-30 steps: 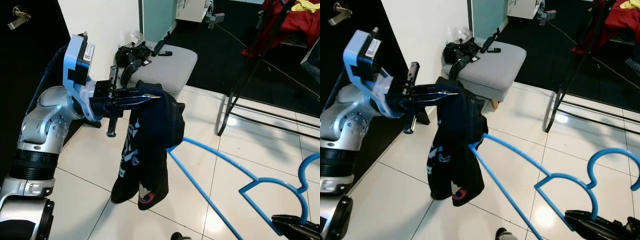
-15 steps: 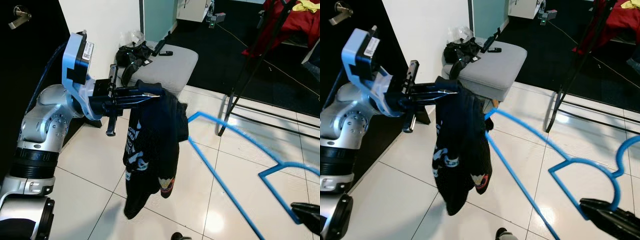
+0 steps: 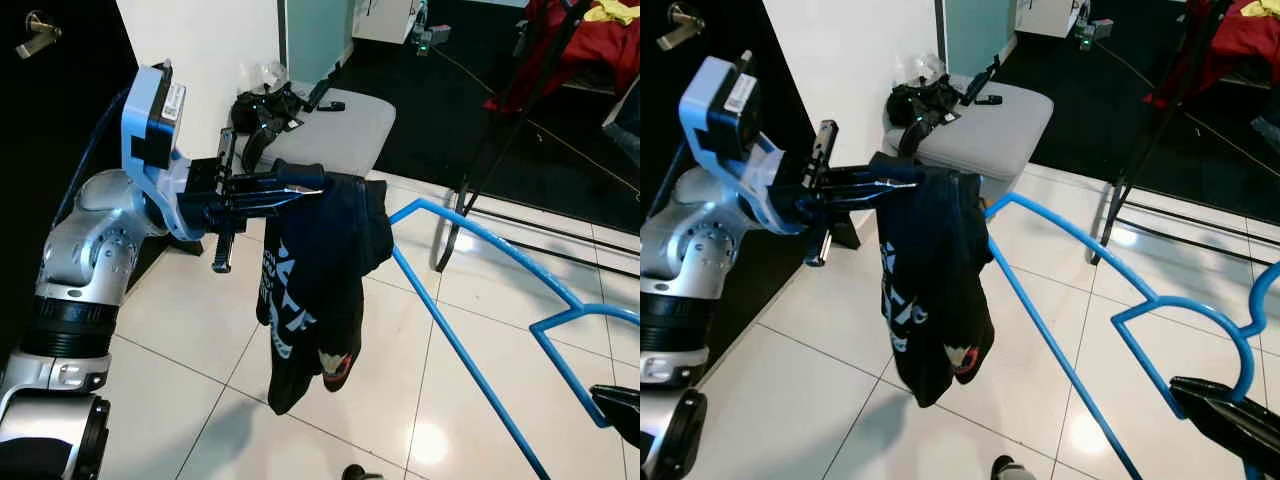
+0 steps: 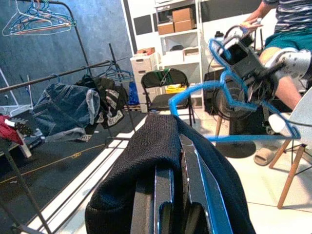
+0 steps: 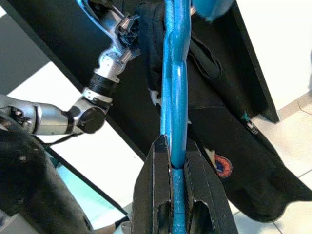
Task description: Hang hanger
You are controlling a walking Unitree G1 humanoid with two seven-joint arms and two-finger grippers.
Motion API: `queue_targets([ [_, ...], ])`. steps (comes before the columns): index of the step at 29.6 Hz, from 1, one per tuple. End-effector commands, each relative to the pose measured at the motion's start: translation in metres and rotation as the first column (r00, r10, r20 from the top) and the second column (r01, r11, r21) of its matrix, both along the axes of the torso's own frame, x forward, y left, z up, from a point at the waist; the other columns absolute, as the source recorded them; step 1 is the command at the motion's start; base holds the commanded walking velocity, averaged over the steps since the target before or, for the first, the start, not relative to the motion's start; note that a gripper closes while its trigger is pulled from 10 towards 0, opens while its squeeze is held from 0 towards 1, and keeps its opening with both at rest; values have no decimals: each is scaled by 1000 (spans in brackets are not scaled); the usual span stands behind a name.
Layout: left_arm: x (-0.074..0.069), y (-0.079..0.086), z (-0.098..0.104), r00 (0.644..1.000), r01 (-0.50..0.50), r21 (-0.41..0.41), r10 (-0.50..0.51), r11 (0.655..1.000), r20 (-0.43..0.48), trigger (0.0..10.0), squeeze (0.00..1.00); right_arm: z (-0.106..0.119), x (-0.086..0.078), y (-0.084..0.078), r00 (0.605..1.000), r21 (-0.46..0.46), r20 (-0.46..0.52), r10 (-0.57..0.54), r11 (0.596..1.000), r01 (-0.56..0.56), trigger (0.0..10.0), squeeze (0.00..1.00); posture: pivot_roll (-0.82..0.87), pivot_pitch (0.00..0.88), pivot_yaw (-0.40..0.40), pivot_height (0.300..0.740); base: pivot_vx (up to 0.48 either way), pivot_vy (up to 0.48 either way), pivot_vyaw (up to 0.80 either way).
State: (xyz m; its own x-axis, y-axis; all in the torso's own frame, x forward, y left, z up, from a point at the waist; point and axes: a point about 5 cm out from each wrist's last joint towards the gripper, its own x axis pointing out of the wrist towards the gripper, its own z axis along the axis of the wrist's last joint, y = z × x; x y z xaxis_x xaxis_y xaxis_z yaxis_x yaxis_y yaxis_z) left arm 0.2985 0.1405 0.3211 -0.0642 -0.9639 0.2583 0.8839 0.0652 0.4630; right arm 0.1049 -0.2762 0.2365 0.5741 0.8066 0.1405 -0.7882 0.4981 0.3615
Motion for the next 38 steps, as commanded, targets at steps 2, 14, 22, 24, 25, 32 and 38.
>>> queue_targets([
  [2,-7,1,10,999,42,-34,-40,999,36,10000,0,-10,4,3,999,-2,-37,-12,1000,12,10000,0,-93,191,17,740,0,0,0],
  [14,-10,-4,13,997,53,-52,-50,997,51,10000,0,-21,7,11,997,-17,-83,-1,1000,-1,10000,0,-92,189,18,740,0,0,0],
  [22,-10,-5,14,998,49,-56,-46,997,52,10000,0,-21,6,13,997,-18,-83,8,1000,-9,10000,0,-92,190,21,740,0,0,0],
  [24,-12,-4,15,997,55,-58,-52,997,53,10000,0,-23,6,15,996,-20,-90,12,1000,-13,10000,0,-91,191,21,740,0,0,0],
  [25,-12,-4,15,997,55,-58,-52,997,53,10000,0,-23,6,15,996,-20,-90,12,1000,-13,10000,0,-91,191,21,740,0,0,0],
  [32,-16,-9,13,993,112,-38,-111,993,39,10000,0,-28,9,18,995,-20,-103,19,1000,-21,10000,0,-89,191,20,740,0,0,0],
  [38,-24,-16,3,983,179,36,-180,983,29,10000,0,-33,12,24,992,-17,-120,44,999,-47,10000,0,-87,189,14,740,0,0,0],
])
